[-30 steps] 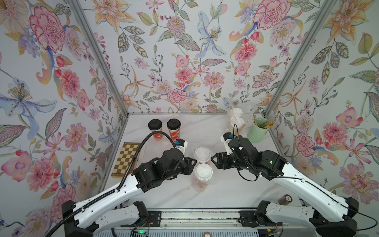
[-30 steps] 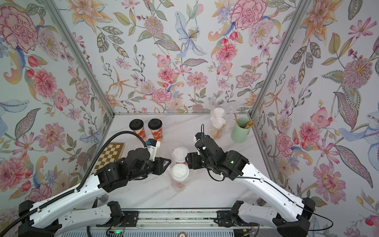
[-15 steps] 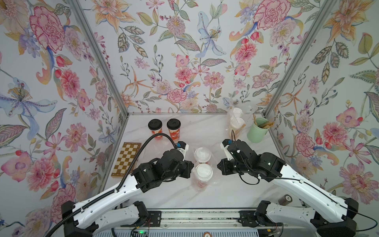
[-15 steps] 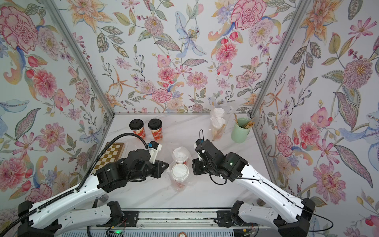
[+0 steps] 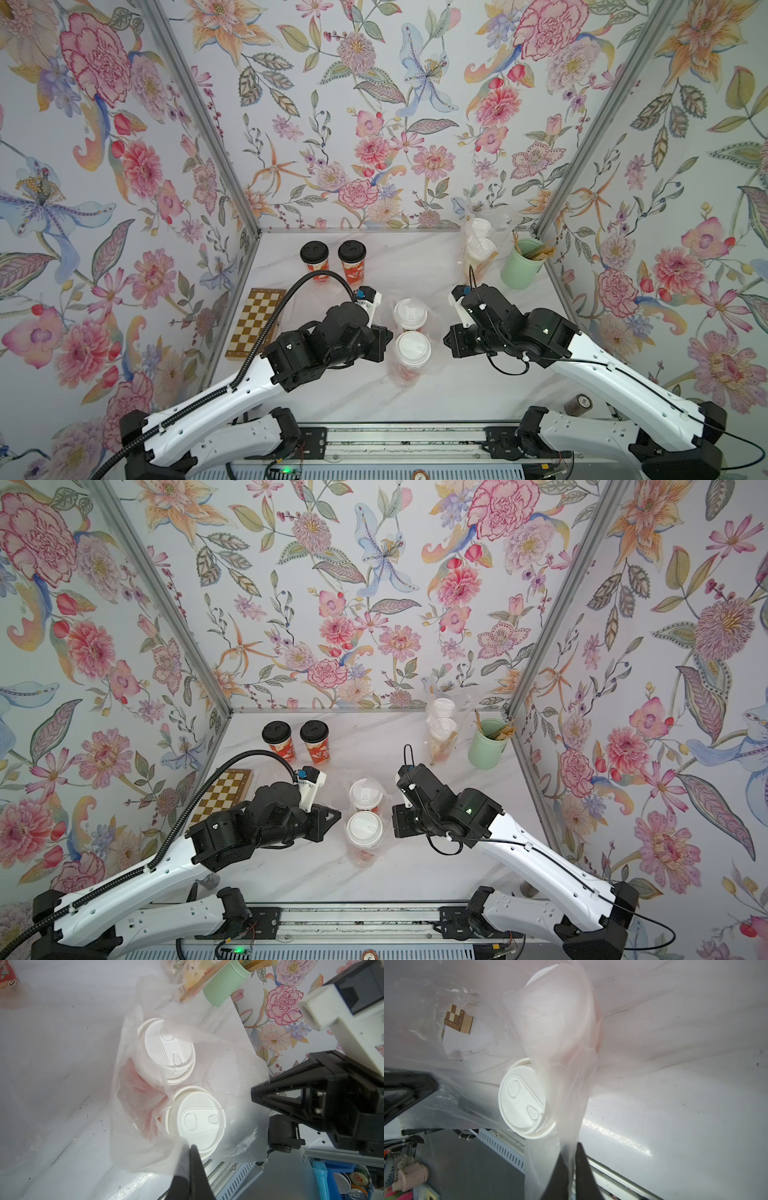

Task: Pack milk tea into plastic carrier bags
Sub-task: Adjust the plastic carrier bag at the center of the board.

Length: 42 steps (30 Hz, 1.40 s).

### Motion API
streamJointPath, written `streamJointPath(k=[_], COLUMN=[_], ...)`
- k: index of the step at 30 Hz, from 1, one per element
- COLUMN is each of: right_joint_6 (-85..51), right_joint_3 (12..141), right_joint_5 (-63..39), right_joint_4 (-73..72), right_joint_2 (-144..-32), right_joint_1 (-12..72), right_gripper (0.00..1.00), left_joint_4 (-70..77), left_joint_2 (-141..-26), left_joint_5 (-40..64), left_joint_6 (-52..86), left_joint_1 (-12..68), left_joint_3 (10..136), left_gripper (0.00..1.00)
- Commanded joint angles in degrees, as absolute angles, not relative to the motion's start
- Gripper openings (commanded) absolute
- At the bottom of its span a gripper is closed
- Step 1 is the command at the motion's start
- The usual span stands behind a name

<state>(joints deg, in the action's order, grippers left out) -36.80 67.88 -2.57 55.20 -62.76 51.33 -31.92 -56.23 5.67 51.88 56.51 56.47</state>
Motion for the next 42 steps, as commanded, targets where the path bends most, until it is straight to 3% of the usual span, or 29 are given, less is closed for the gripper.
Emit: streamJointPath(k=[1,17,18,20,22,25,29,38,42], right_joint_6=[-36.0,-32.7,-32.5,-31.9,-30.6,-27.4,-23.9,-20.3,-17.9], right_joint_3=[72.0,78.2,78.1,78.1,78.5,79.2,79.4,83.6,84.5], right_joint_5=[-2.4,-3.4,-3.1,-2.2,-1.8,-1.5,0.5,6.7,5.5], right_joint_4=[56.3,57.4,57.9,58.8,58.9,59.0,58.9,58.0,55.4], right_joint_2=[-62.8,-66.6,-66.7,-66.9,-67.2,-68.6,-71.0,-75.0,-75.6], right_joint_1=[51.0,48.2,48.0,47.8,47.7,47.7,47.3,43.7,42.0], right_gripper=[0.0,0.0,0.06,0.35,0.49,0.59,0.66,0.58,0.43], left_joint_4=[-32.1,-35.3,-35.6,-36.4,-37.3,-38.9,-40.6,-37.4,-33.5], left_joint_2=[-56.1,-55.3,-55.4,-56.1,-56.8,-59.1,-62.6,-68.8,-71.1], left_joint_5=[8.1,9.3,9.0,8.1,6.7,3.9,0.4,-1.6,0.6], left_joint_6=[51.3,50.3,50.2,49.8,49.2,47.4,44.4,39.2,37.4], left_joint_1=[55.9,56.0,56.0,56.0,55.9,55.9,55.0,48.9,46.2], left_joint_3=[56.8,58.8,59.0,59.4,60.3,62.8,66.3,70.4,70.7], left_gripper=[0.0,0.0,0.03,0.14,0.29,0.46,0.56,0.57,0.46])
